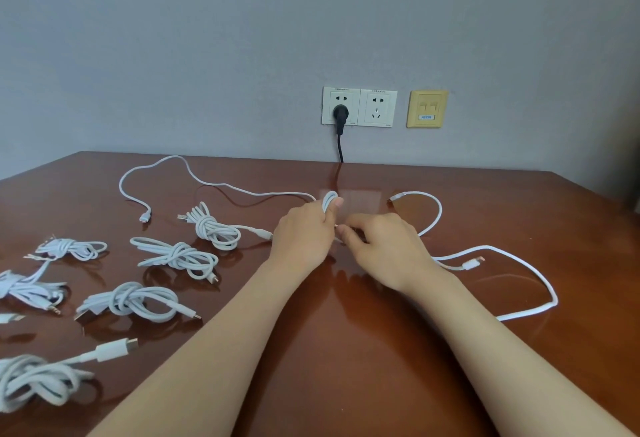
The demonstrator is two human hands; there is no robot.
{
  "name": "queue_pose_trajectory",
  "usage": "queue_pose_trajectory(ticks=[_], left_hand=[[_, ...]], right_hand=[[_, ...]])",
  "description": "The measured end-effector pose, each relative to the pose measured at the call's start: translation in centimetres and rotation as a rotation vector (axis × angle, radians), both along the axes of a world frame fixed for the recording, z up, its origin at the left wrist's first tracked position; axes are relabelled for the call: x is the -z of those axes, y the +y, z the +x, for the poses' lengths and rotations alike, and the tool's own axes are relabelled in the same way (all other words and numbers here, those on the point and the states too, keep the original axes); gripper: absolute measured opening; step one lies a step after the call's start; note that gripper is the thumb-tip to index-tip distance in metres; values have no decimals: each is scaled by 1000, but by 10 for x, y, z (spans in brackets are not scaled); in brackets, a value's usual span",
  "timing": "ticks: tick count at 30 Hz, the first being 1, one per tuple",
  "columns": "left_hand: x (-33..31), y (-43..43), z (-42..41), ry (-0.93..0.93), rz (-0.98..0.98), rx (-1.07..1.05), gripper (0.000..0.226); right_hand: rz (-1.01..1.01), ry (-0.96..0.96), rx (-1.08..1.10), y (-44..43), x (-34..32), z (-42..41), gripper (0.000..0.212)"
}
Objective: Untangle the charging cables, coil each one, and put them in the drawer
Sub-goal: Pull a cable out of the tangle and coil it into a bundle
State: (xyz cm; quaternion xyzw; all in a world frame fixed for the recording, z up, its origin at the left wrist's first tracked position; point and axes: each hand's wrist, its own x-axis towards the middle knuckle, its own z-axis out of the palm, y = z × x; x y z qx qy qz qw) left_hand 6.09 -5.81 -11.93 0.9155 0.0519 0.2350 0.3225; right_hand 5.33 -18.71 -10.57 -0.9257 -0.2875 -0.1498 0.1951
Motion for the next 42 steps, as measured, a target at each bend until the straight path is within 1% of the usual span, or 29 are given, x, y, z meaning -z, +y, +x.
queue_pose_trajectory(ticks=[1,2,5,9,10,13,17,18,20,25,28,30,33,38,42], left_hand=[[1,1,1,2,29,-12,54],[1,2,2,14,14,-13,55],[-3,4,1,17,-130,-15,58],[0,4,5,-16,-226,21,53],[0,5,7,-12,-307,44,52],[-5,4,7,-36,-652,90,48],[-13,4,4,-39,-1181,132,43],[-14,6,4,-53,-1271,131,44],[-14,10,5,-75,-1344,113,46],[-14,17,8,-65,-1285,92,47],[-13,21,7,-22,-1174,58,46],[-12,21,6,-7,-1149,42,45],[-13,21,5,15,-1099,23,45],[-13,21,3,78,-1028,13,45],[-12,15,2,96,-946,54,47]], right_hand=[[11,16,-3,0,0,0,26],[25,38,-11,0,0,0,23],[58,78,-46,-1,1,1,15],[42,83,-67,-1,2,2,14],[52,84,-65,-1,2,3,14],[92,78,-65,-1,3,4,16],[99,79,-62,-3,2,5,16],[94,88,-60,-3,1,5,16],[88,110,-64,-4,2,5,16],[34,123,-51,-6,-1,6,16],[92,151,-14,-15,-5,12,14],[124,153,1,-19,-6,14,15],[105,135,-5,-17,-6,12,15],[81,74,-80,-12,-8,7,14],[151,84,-179,-5,-4,7,11]])
